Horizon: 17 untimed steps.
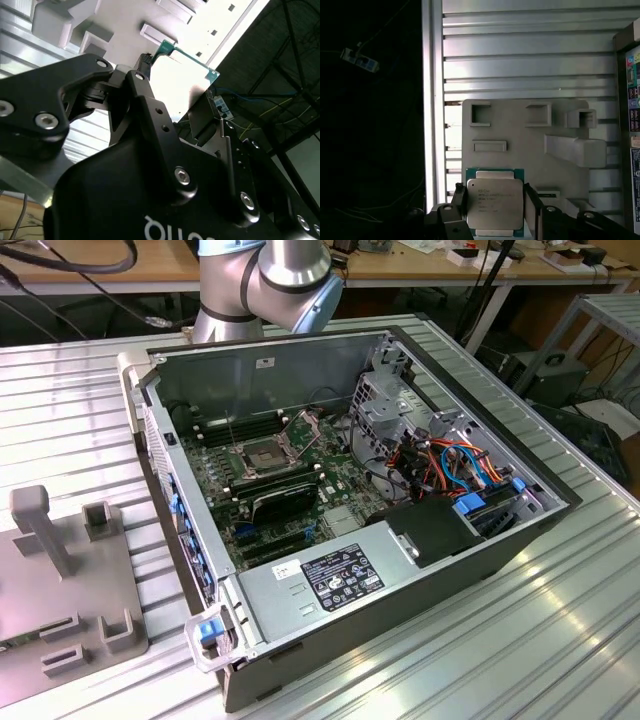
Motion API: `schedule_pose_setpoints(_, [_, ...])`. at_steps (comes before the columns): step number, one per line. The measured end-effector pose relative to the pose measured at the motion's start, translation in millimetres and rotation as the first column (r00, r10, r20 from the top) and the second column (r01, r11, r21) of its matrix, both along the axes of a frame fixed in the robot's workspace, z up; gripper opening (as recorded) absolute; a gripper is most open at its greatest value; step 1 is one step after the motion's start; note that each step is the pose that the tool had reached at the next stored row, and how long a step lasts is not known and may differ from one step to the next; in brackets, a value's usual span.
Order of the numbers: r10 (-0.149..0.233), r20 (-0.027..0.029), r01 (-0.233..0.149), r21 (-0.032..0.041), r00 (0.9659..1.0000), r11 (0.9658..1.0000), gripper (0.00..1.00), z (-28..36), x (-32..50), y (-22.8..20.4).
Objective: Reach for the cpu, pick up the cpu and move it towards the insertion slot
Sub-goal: 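Pick up the cpu and move it towards the insertion slot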
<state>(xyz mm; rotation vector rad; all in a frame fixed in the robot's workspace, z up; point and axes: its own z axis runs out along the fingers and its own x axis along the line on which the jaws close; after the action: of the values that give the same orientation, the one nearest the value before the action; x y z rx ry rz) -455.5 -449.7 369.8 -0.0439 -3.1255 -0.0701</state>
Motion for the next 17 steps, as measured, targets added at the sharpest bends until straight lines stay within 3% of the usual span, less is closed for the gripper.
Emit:
schedule_pose_setpoints(11, [0.000,-0.0027,0.000,-0.0002,1.0000,1.0000,0.55,21.6,0.1,0.0])
schedule_pose_setpoints(17, [0.000,-0.0035,0.000,-0.0002,1.0000,1.0000,0.55,23.2,0.5,0.0])
